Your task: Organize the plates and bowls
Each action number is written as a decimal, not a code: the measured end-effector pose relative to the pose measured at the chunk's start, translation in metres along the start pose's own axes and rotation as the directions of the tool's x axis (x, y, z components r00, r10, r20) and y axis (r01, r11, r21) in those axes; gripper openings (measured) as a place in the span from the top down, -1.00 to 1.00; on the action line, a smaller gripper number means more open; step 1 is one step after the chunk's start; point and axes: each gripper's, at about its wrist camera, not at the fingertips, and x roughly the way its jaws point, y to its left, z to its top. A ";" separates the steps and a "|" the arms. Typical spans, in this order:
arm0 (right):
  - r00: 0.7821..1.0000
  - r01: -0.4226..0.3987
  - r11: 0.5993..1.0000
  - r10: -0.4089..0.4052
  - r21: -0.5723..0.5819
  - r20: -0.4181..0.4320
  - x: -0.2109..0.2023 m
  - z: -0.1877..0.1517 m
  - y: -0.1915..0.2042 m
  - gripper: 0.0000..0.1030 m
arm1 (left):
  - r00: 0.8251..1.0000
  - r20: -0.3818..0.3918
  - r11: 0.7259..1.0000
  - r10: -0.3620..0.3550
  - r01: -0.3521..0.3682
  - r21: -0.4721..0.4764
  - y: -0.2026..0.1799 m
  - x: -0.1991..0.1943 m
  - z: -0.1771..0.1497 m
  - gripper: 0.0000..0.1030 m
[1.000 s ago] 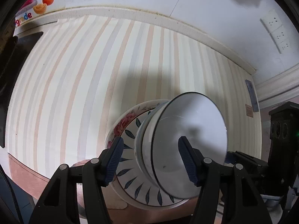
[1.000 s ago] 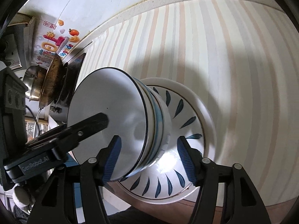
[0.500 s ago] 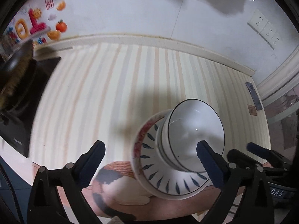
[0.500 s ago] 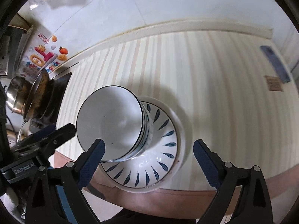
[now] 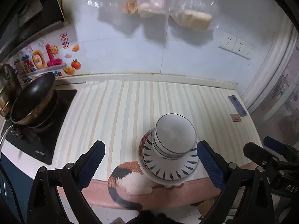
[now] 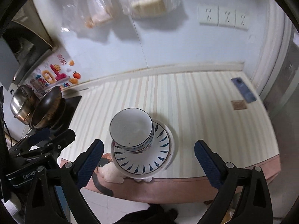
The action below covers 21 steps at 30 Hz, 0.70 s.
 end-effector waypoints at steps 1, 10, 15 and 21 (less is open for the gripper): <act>1.000 -0.002 1.000 0.002 -0.002 0.011 -0.011 -0.004 0.001 -0.94 | 1.000 0.006 1.000 0.003 -0.003 0.000 -0.001 -0.008 -0.003 -0.96; 0.997 -0.019 0.999 0.023 -0.048 0.079 -0.091 -0.049 0.004 -0.95 | 0.996 0.064 0.998 0.058 -0.057 -0.022 -0.016 -0.083 -0.046 -0.99; 0.994 -0.034 0.997 0.041 -0.067 0.103 -0.131 -0.074 0.009 -0.95 | 0.991 0.093 0.995 0.098 -0.095 -0.034 -0.021 -0.124 -0.069 -0.99; 0.988 -0.016 0.995 0.031 -0.097 0.151 -0.169 -0.095 0.020 -0.96 | 0.976 0.158 0.989 0.148 -0.144 -0.039 -0.025 -0.164 -0.087 -0.99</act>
